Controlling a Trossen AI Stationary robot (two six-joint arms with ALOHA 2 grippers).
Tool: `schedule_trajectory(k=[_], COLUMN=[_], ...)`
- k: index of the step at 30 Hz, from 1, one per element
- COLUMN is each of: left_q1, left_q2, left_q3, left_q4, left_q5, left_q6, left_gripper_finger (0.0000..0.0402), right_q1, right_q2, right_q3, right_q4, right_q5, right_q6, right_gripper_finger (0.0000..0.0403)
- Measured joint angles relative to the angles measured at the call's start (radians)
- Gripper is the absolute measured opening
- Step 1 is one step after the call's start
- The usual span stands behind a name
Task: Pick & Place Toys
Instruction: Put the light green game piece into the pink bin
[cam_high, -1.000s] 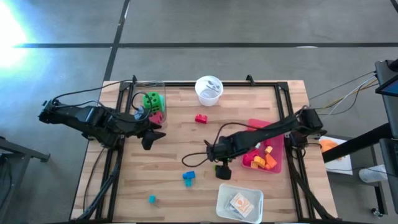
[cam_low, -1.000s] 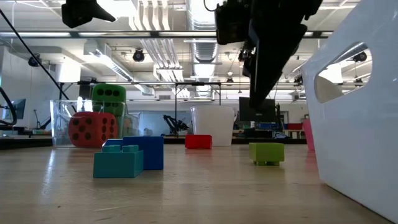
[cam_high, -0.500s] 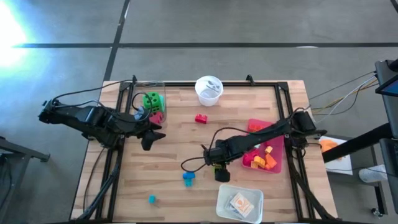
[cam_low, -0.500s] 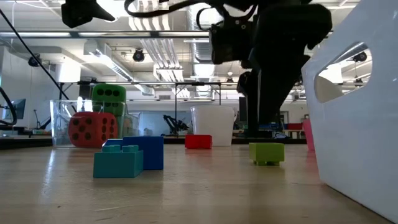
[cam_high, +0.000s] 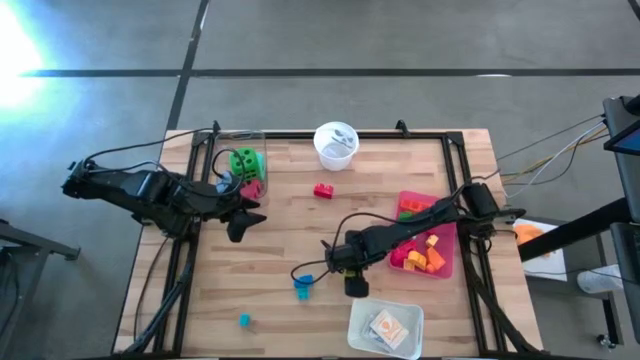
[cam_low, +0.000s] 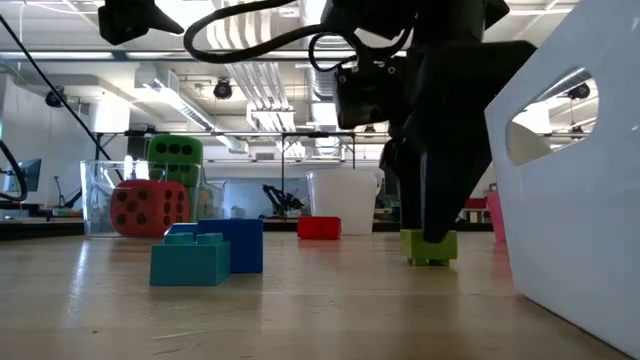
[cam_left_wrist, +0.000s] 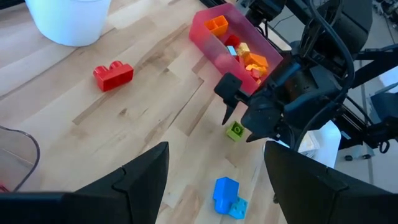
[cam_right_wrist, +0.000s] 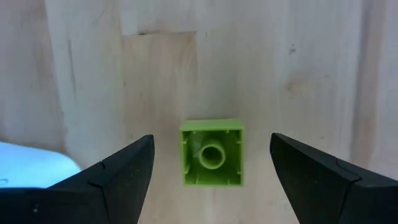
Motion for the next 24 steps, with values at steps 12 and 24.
schedule_trajectory(k=[12, 24], left_q1=[0.0, 0.0], left_q2=[0.0, 0.0], left_q3=[0.0, 0.0], left_q4=[0.0, 0.0], left_q5=[0.002, 0.002], left_q6=[-0.004, -0.007], left_gripper_finger=[0.0265, 0.0265], right_q1=[0.0, 0.0], right_q2=[0.006, 0.006], right_q3=[-0.002, -0.03], right_q4=[-0.001, -0.001], right_q5=[0.013, 0.012], right_q6=[-0.006, -0.002], right_gripper_finger=[0.031, 0.0171])
